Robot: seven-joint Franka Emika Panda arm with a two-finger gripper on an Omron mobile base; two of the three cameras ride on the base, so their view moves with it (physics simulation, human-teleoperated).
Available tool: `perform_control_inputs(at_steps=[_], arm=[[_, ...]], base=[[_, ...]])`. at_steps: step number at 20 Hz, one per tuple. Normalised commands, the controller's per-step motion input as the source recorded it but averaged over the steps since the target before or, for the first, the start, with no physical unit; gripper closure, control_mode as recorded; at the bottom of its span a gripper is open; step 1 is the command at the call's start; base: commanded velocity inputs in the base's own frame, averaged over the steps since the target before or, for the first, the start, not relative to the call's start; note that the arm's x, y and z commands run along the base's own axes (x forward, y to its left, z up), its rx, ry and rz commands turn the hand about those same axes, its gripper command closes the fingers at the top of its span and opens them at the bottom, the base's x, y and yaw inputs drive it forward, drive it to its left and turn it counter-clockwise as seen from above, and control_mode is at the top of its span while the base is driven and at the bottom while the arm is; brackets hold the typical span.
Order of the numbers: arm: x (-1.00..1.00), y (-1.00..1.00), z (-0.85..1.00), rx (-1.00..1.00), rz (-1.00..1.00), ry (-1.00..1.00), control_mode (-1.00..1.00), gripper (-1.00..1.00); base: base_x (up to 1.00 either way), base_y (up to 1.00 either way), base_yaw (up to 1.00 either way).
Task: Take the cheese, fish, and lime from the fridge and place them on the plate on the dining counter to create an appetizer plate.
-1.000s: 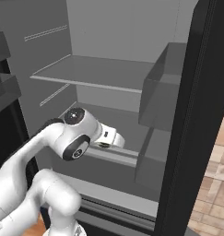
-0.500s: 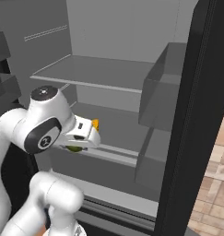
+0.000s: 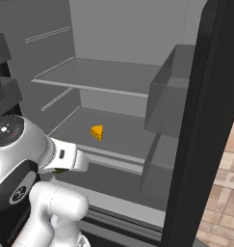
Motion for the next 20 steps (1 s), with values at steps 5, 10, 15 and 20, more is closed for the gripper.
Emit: perform_control_inputs(at_steps=[5,10,15,20], arm=[[-0.04,0.05,0.00,0.00,0.04,-0.06,1.00,1.00],[0.00,0.00,0.00,0.00,0.00,0.00,1.00,1.00],[0.00,0.00,0.00,0.00,0.00,0.00,1.00,1.00],[0.00,0.00,0.00,0.00,0.00,0.00,1.00,1.00]], base=[[-0.14,0.16,0.07],[-0.70,0.37,0.16],[-0.98,0.43,0.22],[-0.99,0.77,0.27]])
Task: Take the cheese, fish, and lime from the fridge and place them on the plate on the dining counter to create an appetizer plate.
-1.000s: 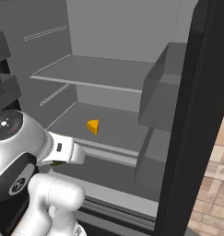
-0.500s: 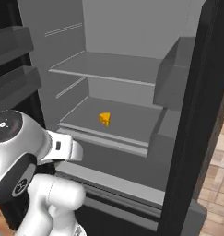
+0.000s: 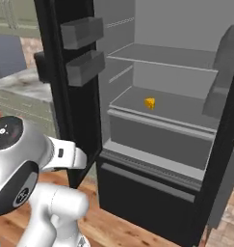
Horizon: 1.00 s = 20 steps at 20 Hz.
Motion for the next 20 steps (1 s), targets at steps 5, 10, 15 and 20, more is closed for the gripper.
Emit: perform_control_inputs(at_steps=[5,10,15,20], arm=[[0.00,0.00,0.00,0.00,0.00,0.00,1.00,1.00],[0.00,0.00,0.00,0.00,0.00,0.00,1.00,1.00],[0.00,0.00,0.00,0.00,0.00,0.00,1.00,1.00],[0.00,0.00,0.00,0.00,0.00,0.00,1.00,1.00]], base=[[-0.75,1.00,0.33],[-0.09,1.00,0.26],[0.13,0.95,0.49],[0.28,0.71,0.66]])
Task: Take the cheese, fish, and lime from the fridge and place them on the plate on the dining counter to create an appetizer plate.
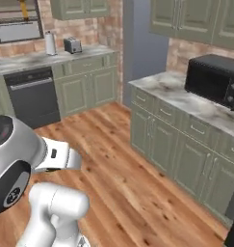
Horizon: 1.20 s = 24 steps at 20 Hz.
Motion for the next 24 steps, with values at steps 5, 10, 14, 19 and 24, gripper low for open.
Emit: perform_control_inputs(at_steps=[5,10,14,19,24], arm=[[0.00,0.00,0.00,0.00,0.00,0.00,1.00,1.00],[0.00,0.00,0.00,0.00,0.00,0.00,1.00,1.00],[0.00,0.00,0.00,0.00,0.00,0.00,1.00,1.00],[0.00,0.00,0.00,0.00,0.00,0.00,1.00,1.00],[0.00,0.00,0.00,0.00,0.00,0.00,1.00,1.00]], base=[[0.44,0.46,0.71],[0.40,0.17,0.81],[0.61,0.01,0.82],[1.00,-0.06,0.68],[1.00,-0.21,0.57]])
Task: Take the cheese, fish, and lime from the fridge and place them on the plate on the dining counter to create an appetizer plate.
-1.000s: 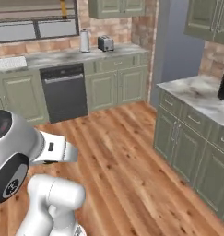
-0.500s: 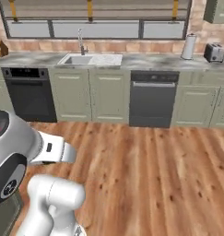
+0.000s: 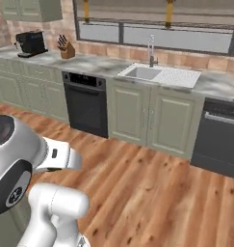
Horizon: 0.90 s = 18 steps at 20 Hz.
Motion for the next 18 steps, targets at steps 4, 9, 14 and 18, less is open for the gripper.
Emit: perform_control_inputs(at_steps=[4,9,14,18], arm=[[0.00,0.00,0.00,0.00,0.00,0.00,1.00,1.00],[0.00,0.00,0.00,0.00,0.00,0.00,1.00,1.00],[0.00,0.00,0.00,0.00,0.00,0.00,1.00,1.00],[0.00,0.00,0.00,0.00,0.00,0.00,1.00,1.00]], base=[[1.00,-0.16,0.59],[1.00,-0.17,0.62],[1.00,-0.13,0.62],[1.00,-0.08,0.61]])
